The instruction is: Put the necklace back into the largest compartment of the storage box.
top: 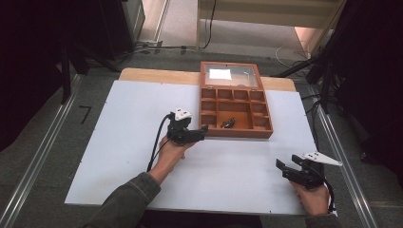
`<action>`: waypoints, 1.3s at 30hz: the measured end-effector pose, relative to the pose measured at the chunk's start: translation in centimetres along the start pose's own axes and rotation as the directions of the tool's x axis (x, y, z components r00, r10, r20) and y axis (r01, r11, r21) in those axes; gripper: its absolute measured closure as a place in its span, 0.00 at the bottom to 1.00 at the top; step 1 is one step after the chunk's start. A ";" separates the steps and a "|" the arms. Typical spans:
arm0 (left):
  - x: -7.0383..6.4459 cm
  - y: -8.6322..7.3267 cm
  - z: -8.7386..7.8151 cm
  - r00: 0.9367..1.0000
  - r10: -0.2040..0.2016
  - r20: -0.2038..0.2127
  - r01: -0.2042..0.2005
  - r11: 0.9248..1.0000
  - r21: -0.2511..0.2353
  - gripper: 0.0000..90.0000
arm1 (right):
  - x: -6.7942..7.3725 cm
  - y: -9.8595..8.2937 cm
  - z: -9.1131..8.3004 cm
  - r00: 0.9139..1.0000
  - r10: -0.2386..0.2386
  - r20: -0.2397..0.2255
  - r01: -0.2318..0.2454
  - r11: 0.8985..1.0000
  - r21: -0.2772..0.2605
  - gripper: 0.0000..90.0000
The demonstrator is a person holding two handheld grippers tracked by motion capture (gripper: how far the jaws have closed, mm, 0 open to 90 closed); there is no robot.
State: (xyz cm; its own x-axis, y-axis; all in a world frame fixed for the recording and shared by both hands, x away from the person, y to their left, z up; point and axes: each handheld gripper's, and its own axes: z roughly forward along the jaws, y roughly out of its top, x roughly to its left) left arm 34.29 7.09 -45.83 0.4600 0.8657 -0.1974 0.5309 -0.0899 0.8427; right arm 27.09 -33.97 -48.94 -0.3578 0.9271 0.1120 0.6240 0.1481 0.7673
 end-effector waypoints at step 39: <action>6.5 -5.2 -7.3 0.987 -0.098 -0.125 0.095 0.995 -0.031 0.22 | 0.1 0.0 -0.1 1.000 0.001 0.002 -0.001 1.000 0.002 0.29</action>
State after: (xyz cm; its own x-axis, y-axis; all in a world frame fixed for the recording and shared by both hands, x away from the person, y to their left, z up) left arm 29.34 16.76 -47.87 0.3131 0.9250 -0.2153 0.5500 0.0082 0.8351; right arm 26.99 -33.89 -48.89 -0.3560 0.9279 0.1112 0.6257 0.1482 0.7659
